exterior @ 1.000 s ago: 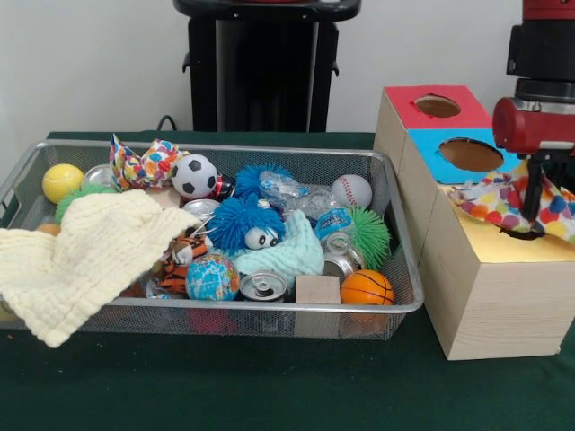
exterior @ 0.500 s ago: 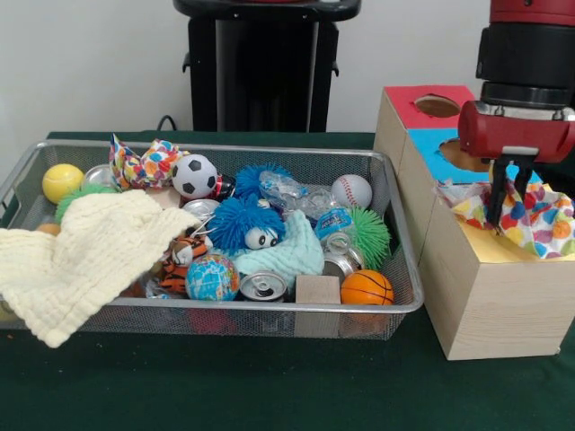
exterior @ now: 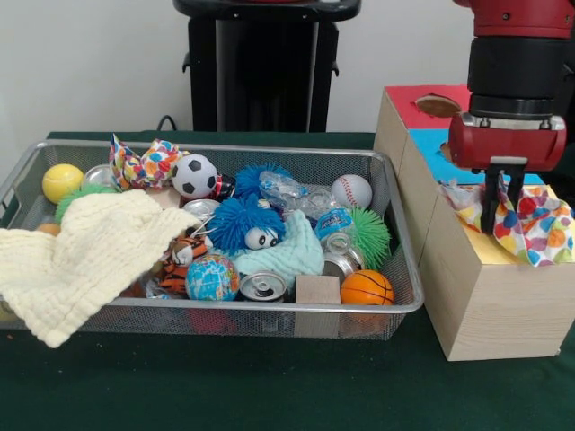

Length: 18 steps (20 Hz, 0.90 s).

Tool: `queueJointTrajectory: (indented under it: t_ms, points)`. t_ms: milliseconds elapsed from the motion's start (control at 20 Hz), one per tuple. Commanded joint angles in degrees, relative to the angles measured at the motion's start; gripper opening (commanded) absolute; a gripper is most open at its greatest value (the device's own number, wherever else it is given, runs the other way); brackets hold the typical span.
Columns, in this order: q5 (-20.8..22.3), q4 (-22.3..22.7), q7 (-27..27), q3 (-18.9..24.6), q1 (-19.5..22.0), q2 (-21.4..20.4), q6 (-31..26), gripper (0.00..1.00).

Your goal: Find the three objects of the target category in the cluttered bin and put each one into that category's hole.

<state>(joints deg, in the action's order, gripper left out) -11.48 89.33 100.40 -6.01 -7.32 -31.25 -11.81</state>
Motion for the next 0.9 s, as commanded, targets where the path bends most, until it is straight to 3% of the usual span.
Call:
queueJointTrajectory:
  t_ms: [50, 600, 900]
  points:
    - [-3.02, 9.42, 14.44, 11.39, 3.76, 11.71, 4.98, 0.0]
    - [-10.25, 11.09, 18.16, 6.89, -2.48, 10.86, 2.3, 0.0]
    - [-13.88, 8.81, 19.78, -5.08, -13.37, 10.84, 0.87, 0.0]
